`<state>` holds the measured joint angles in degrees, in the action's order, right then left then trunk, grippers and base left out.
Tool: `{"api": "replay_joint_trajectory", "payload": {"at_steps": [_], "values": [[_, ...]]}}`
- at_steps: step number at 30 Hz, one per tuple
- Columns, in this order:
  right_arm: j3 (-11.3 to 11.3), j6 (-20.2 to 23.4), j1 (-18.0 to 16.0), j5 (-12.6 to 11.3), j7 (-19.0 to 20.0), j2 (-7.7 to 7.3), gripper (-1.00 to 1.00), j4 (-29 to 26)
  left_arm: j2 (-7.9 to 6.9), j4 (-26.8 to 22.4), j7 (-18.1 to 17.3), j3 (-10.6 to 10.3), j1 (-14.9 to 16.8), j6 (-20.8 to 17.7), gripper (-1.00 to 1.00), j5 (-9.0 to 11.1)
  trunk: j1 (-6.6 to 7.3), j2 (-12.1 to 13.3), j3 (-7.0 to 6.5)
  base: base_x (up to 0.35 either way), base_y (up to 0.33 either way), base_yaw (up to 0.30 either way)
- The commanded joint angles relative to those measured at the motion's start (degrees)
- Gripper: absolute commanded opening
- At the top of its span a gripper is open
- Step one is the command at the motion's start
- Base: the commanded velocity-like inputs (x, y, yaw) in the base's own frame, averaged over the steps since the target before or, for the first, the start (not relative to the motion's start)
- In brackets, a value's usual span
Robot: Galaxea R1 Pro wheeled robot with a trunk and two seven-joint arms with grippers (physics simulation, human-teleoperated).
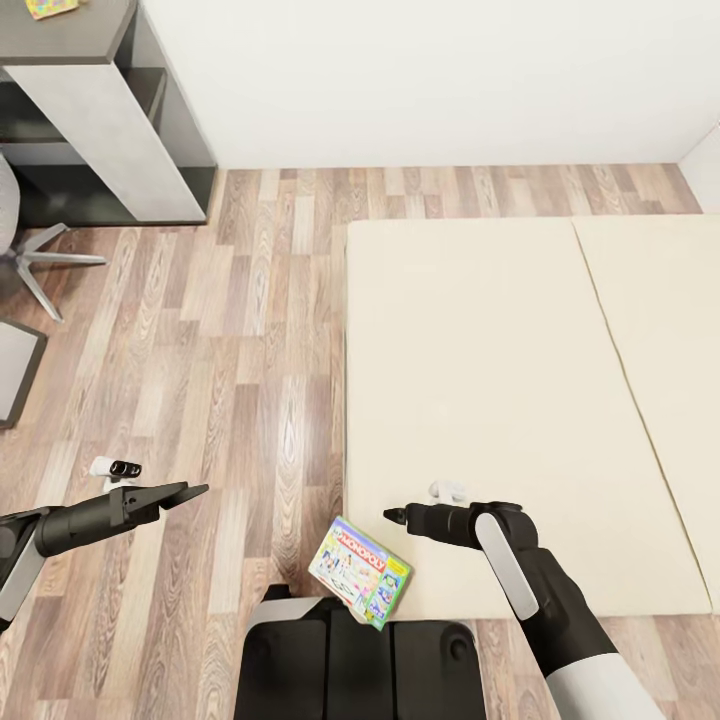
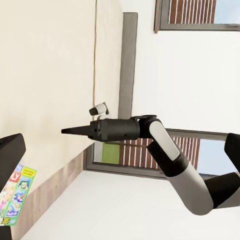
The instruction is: Put all the toys in the child's room - the three board games (two on the bed and one on the table), the two jigsaw puzzles on the table, and the tennis ball on the table - inside the toy box on the table in the child's room.
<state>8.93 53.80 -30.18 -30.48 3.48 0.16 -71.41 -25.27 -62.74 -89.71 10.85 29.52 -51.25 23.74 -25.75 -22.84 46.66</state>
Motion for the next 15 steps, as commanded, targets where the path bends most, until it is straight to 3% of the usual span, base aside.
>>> {"api": "replay_joint_trajectory", "payload": {"at_steps": [1, 15], "values": [[0.0, 0.2, 0.0, 0.4, 0.4, 0.02, 1.0, 0.0, -0.01, 0.0, -0.2, 0.0, 0.0, -0.6, 1.0, 0.0, -0.04, -0.1, -0.04, 0.0, 0.0, 0.0], [0.0, 0.2, 0.0, 0.4, 0.3, 0.0, 1.0, 0.0, -0.04, 0.0, -0.2, 0.0, 0.0, -0.6, 1.0, 0.0, -0.04, -0.1, -1.36, 0.0, 0.0, 0.0]]}}
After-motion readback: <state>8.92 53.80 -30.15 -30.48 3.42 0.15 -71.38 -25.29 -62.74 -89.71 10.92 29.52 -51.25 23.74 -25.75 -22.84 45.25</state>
